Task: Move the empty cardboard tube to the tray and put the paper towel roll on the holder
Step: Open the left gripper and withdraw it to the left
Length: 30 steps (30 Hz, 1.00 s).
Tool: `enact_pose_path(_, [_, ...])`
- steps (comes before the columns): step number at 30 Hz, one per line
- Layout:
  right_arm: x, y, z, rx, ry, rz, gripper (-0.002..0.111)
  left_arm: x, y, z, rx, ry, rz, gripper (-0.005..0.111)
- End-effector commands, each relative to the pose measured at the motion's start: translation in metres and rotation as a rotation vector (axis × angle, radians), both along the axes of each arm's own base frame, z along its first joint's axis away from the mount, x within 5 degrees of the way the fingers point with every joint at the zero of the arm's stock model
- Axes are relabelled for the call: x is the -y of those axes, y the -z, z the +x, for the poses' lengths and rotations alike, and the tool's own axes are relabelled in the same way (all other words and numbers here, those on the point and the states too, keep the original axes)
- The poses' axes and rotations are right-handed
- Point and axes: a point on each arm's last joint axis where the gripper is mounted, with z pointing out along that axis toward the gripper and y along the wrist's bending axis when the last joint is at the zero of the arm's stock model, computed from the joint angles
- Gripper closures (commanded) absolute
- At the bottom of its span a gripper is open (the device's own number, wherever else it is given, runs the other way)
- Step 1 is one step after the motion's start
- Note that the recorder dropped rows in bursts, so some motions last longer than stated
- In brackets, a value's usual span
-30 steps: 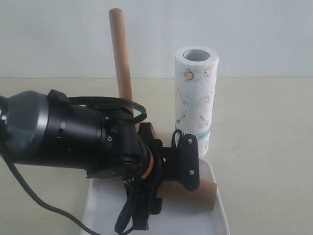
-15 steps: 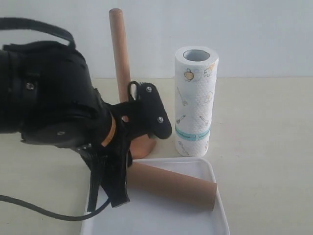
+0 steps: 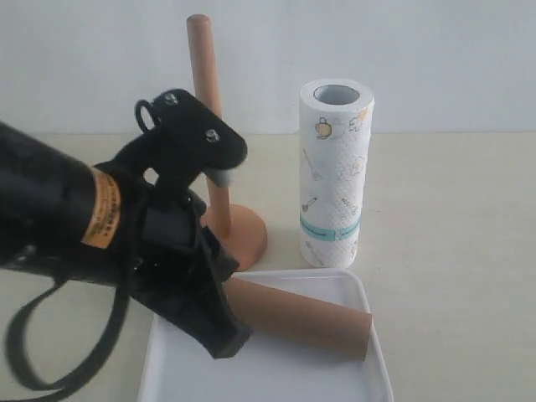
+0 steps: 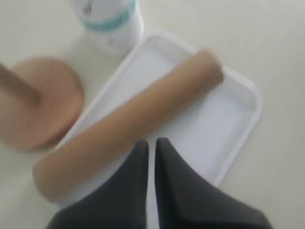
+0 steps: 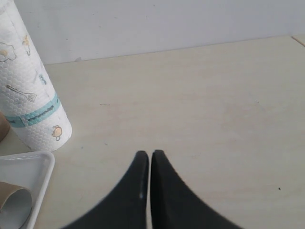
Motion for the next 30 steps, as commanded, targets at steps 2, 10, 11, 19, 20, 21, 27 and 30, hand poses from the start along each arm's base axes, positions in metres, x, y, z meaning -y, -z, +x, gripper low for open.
enact_pose_path(2, [0.0,-0.001,0.0,0.008,0.003,-0.007,0.107,-0.011,-0.002,-0.019,0.103,0.048,-0.331,0.103])
enact_pose_path(10, [0.0,-0.001,0.0,0.008,0.003,-0.007,0.107,-0.02,0.003,-0.026,0.108,0.055,-0.345,0.103])
enact_pose_path(11, [0.0,-0.001,0.0,0.008,0.003,-0.007,0.107,-0.02,0.003,-0.026,0.108,0.055,-0.345,0.103])
enact_pose_path(19, [0.0,-0.001,0.0,0.008,0.003,-0.007,0.107,-0.02,0.003,-0.026,0.108,0.055,-0.345,0.103])
enact_pose_path(20, [0.0,-0.001,0.0,0.008,0.003,-0.007,0.107,-0.02,0.002,-0.026,0.109,0.056,-0.345,0.103])
enact_pose_path(21, [0.0,-0.001,0.0,0.008,0.003,-0.007,0.107,-0.023,-0.001,-0.026,0.125,0.054,-0.349,0.103])
enact_pose_path(27, [0.0,-0.001,0.0,0.008,0.003,-0.007,0.107,-0.059,-0.033,-0.044,0.084,-0.056,-0.451,0.103])
enact_pose_path(30, [0.0,-0.001,0.0,0.008,0.003,-0.007,0.107,-0.077,-0.047,-0.047,0.071,-0.144,-0.557,0.103])
